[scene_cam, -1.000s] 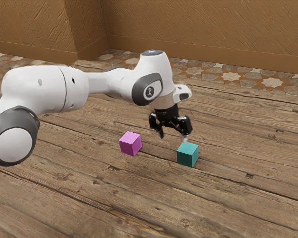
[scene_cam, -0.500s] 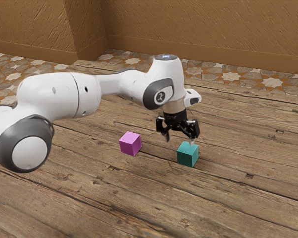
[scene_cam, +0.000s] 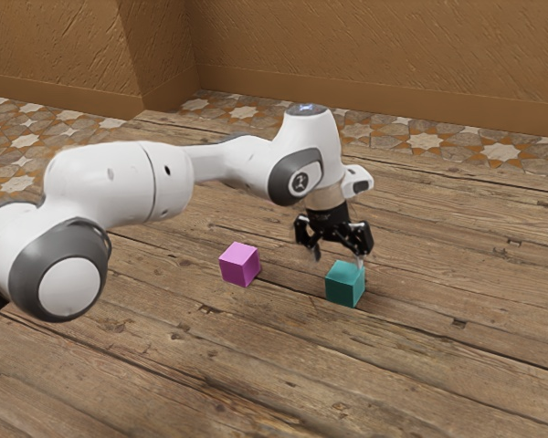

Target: Pick up the blue block with one arm, and put the blue block on the pink block with one arm

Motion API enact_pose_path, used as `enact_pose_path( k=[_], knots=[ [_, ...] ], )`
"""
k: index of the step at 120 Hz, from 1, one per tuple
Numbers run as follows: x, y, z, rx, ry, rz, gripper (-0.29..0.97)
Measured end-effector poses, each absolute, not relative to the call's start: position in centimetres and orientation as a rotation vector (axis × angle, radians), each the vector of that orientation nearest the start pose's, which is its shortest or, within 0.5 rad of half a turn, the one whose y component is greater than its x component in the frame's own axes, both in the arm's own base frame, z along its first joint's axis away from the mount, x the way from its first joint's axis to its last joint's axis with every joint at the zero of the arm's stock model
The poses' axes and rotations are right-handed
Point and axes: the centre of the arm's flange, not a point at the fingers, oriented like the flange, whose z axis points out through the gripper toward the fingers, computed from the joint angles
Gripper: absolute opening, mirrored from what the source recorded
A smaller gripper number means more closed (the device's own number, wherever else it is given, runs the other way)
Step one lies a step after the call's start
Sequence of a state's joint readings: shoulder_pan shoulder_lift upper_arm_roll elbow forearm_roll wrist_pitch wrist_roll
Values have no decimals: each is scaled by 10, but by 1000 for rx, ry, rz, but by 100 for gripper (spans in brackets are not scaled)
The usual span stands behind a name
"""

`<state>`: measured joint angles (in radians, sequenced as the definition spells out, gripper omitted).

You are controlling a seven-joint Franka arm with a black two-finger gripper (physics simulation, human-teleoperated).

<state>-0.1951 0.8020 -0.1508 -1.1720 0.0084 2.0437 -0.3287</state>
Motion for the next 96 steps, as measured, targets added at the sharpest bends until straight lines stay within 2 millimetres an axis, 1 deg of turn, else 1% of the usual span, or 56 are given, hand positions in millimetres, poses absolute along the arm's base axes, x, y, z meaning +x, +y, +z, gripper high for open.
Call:
enact_pose_path(
  k=[17, 54, 70, 96],
  knots=[
    [736, -228, 308, -3264, -2, -58, 67],
    [734, -230, 302, -3260, 84, -29, 67],
    [733, -231, 295, -3258, 110, -17, 67],
    [738, -236, 289, -3270, 141, -26, 67]
  ],
)
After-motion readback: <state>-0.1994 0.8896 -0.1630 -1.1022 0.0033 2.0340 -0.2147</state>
